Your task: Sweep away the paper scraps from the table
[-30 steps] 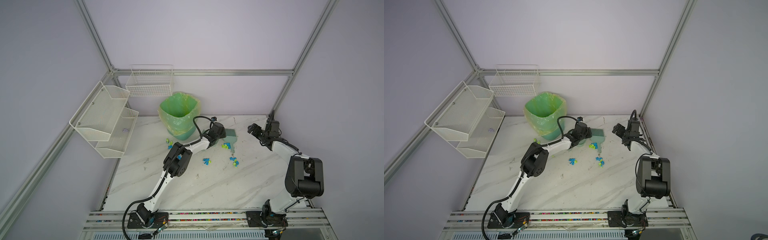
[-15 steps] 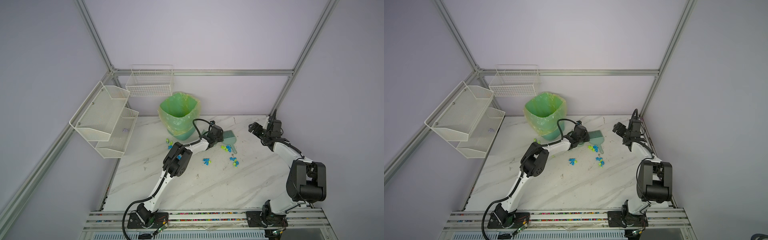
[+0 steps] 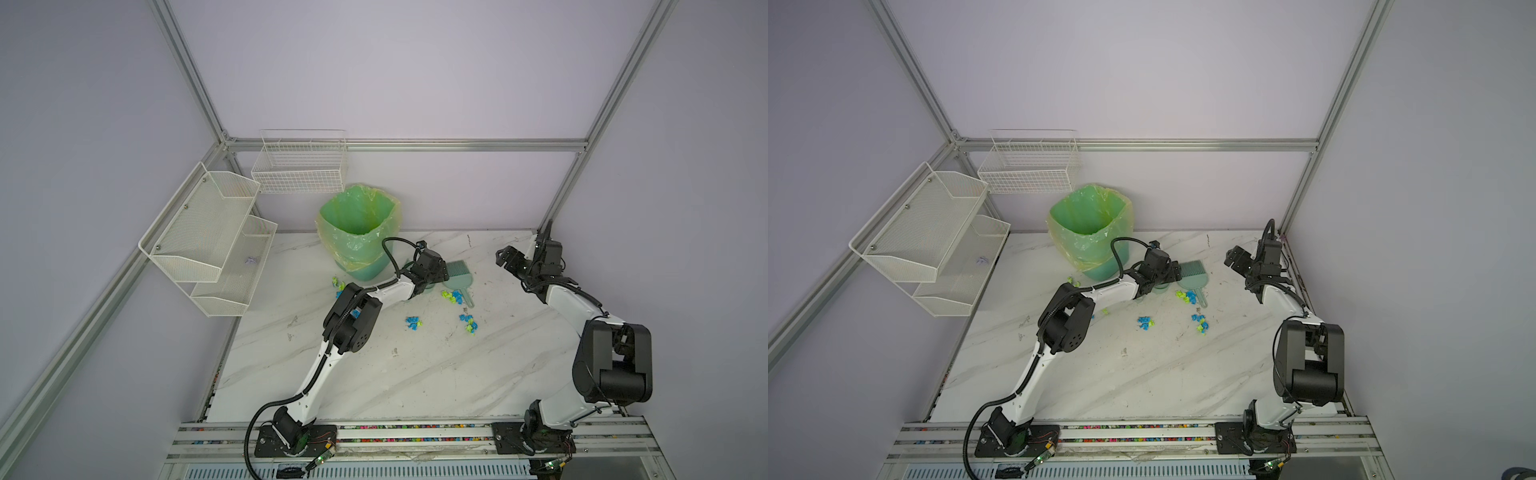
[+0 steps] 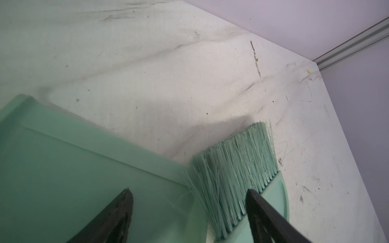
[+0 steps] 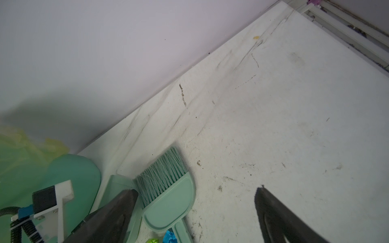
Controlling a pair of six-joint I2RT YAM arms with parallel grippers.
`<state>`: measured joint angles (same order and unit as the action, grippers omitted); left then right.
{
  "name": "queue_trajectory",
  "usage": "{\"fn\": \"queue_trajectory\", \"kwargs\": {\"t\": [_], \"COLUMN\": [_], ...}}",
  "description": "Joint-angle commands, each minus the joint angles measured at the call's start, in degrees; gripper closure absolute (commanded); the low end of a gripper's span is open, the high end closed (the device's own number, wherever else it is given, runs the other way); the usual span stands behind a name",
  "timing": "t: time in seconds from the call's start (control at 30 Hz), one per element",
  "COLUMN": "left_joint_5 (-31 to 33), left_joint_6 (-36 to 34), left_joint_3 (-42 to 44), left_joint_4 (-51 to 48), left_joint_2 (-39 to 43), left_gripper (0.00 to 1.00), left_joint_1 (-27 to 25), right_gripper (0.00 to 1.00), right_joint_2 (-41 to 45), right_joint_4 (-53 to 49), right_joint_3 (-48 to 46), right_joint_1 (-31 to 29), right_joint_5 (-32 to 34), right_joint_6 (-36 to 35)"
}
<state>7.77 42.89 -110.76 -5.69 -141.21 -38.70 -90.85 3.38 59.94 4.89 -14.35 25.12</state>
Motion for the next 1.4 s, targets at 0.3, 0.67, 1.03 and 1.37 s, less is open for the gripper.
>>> {"fn": "queue_trajectory", "kwargs": {"t": [0.3,0.67,1.03,1.37], "left_joint_5": [-7.28,-7.33,-7.51,-7.05], "left_joint_6": [2.54,4.48,6.23,6.35], "left_joint_3": [-6.78,-10.43,-10.3,-8.76], "left_joint_4": [2.01,4.18,6.39,8.01], "left_joint_2": [-2.18,-6.27,-7.33,-6.08], "left_gripper": [0.24,0.45,0.62,0.82], "left_joint_1": [0.65,0.64,0.64,0.81], "right_gripper": [0.06,0.06,0.06,0.07], "right_joint_2": [-0.08,0.15,0.14,0.22], "right_joint_4": [0.05,-0.21,-0.83,-0.92], "right_joint_3": [-0.53,-0.27,0.17,0.0], "right_joint_1": [0.32,0.3,0.32,0.31], "right_joint_5": [-0.15,-0.41,-0.24,-0.16], "right_joint_6": [-0.25,-0.19,-0.3,-0.25]}}
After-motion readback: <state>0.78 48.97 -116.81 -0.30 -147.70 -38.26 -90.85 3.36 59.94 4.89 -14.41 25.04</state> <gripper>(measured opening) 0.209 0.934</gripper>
